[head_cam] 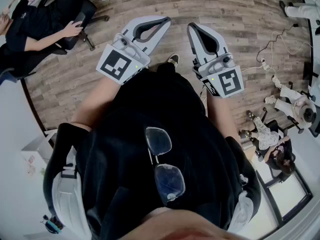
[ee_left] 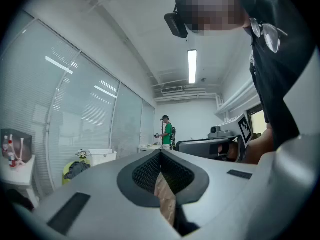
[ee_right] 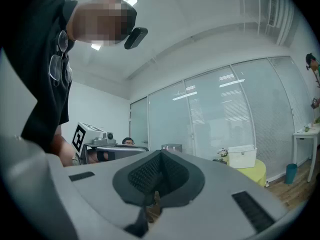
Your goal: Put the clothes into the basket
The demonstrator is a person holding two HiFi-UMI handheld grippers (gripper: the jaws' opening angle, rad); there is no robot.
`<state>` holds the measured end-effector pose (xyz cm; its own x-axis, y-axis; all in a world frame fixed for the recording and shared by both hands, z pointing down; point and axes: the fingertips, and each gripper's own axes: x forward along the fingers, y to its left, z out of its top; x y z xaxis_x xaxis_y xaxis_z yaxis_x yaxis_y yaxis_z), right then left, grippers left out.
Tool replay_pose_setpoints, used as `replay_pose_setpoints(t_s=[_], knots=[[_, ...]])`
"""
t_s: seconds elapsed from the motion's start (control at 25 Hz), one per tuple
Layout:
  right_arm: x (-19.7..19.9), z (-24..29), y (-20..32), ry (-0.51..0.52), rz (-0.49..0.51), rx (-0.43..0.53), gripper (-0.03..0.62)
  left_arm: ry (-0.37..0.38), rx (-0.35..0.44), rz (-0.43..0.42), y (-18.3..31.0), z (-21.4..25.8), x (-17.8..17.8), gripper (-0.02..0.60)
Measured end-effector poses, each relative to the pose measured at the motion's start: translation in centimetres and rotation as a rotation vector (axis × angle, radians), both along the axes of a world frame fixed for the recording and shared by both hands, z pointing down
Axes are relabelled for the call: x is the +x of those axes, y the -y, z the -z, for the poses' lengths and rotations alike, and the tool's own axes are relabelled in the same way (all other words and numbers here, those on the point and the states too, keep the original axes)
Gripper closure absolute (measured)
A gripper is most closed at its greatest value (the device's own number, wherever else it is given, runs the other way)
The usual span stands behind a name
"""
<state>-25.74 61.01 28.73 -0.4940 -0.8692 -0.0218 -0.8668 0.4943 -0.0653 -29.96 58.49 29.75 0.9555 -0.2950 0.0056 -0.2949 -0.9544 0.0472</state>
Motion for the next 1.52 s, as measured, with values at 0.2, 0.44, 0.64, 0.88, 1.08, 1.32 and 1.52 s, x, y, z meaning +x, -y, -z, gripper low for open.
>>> replay_pose_setpoints(t_s=[0.2, 0.44, 0.64, 0.88, 1.08, 1.32, 1.52], knots=[[1.8, 0.0, -0.3, -0.007, 0.004, -0.003, 0.569, 0.004, 0.000, 0.006, -0.4, -0.1, 1.6, 0.574], [4.8, -0.3, 0.3, -0.005, 0.019, -0.011, 0.569, 0.019, -0.016, 0.036, 0.1, -0.6, 4.0, 0.574], [7.5, 0.3, 0.9, -0.011, 0.050, 0.014, 0.568, 0.044, -0.001, 0.045, 0.3, -0.6, 6.6, 0.574], [10.0, 0.7, 2.4, -0.016, 0.105, 0.027, 0.569, 0.025, 0.008, 0.071, 1.4, 0.0, 9.4, 0.575], [11.3, 0.3, 3.5, 0.006, 0.134, 0.017, 0.569, 0.035, -0.003, 0.099, 3.0, -0.3, 10.8, 0.575], [11.1, 0.6, 8.2, -0.012, 0.155, 0.044, 0.569, 0.038, 0.026, 0.150, 8.1, -0.3, 10.9, 0.574], [10.4, 0.4, 13.1, -0.029, 0.161, 0.043, 0.569, 0.018, 0.032, 0.164, 13.2, -0.4, 10.5, 0.574]])
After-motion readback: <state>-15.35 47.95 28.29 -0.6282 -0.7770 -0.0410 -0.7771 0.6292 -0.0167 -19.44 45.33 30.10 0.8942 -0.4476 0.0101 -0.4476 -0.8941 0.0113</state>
